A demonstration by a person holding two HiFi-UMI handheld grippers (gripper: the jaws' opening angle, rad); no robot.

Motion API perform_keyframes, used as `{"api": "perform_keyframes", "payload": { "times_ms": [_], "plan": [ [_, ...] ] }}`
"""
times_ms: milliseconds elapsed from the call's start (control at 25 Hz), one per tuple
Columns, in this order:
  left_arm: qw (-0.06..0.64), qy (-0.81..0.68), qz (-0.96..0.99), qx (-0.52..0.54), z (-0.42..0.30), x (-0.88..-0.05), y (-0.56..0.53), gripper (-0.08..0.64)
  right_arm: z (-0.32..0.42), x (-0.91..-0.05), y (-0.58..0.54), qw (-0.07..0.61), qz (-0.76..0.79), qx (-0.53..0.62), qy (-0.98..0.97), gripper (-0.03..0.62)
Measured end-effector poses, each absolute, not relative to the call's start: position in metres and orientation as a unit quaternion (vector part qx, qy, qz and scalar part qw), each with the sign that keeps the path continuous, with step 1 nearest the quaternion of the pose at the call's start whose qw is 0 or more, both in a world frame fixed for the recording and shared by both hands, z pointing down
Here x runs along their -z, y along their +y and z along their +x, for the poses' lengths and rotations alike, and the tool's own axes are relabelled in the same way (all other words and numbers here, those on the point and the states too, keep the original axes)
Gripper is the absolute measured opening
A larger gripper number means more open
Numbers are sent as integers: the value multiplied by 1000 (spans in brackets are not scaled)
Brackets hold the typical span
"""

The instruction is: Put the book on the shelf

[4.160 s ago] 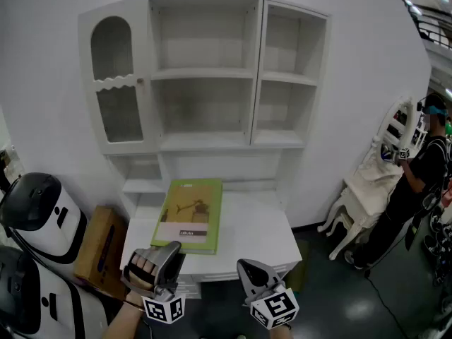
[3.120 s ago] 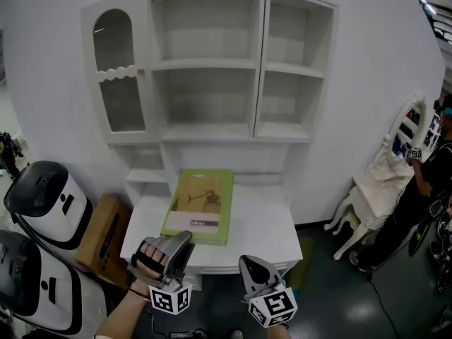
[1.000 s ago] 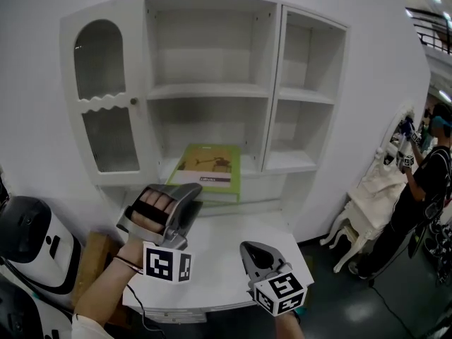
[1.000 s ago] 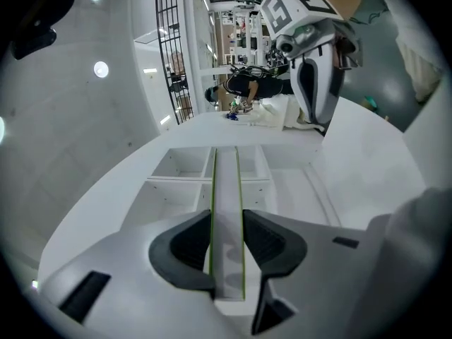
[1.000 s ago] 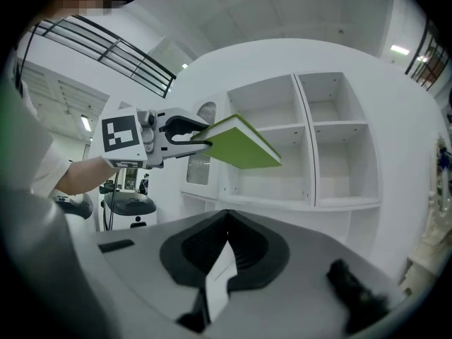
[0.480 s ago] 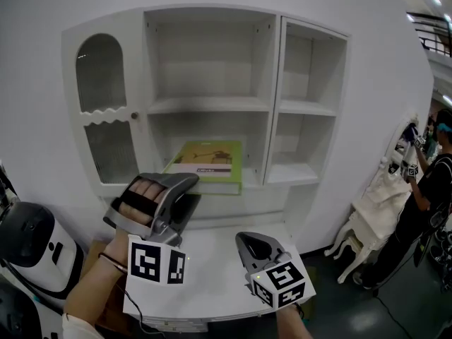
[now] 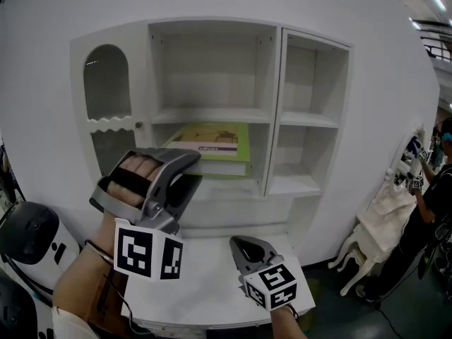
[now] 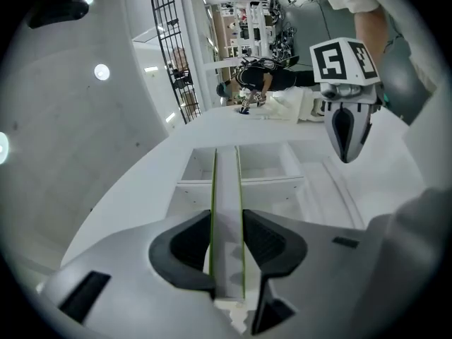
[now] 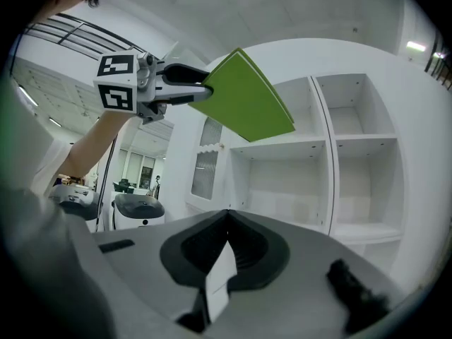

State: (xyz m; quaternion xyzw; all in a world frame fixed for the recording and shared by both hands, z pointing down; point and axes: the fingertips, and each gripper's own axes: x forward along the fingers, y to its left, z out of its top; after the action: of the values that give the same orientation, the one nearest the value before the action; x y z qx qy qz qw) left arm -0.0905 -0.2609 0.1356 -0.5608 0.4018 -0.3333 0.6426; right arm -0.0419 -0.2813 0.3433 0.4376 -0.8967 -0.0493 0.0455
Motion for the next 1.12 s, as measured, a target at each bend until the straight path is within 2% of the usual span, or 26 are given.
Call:
{"api": "perform_keyframes", "payload": {
  "times_ms": [520, 1120],
  "plan": [
    [633, 423, -546, 349, -74, -93, -301, 147, -17, -334, -291, 40, 438, 63, -896, 12],
    [606, 438, -541, 386, -74, -98, -374, 147, 2, -344, -313, 44, 443, 58, -894, 12]
  ]
}}
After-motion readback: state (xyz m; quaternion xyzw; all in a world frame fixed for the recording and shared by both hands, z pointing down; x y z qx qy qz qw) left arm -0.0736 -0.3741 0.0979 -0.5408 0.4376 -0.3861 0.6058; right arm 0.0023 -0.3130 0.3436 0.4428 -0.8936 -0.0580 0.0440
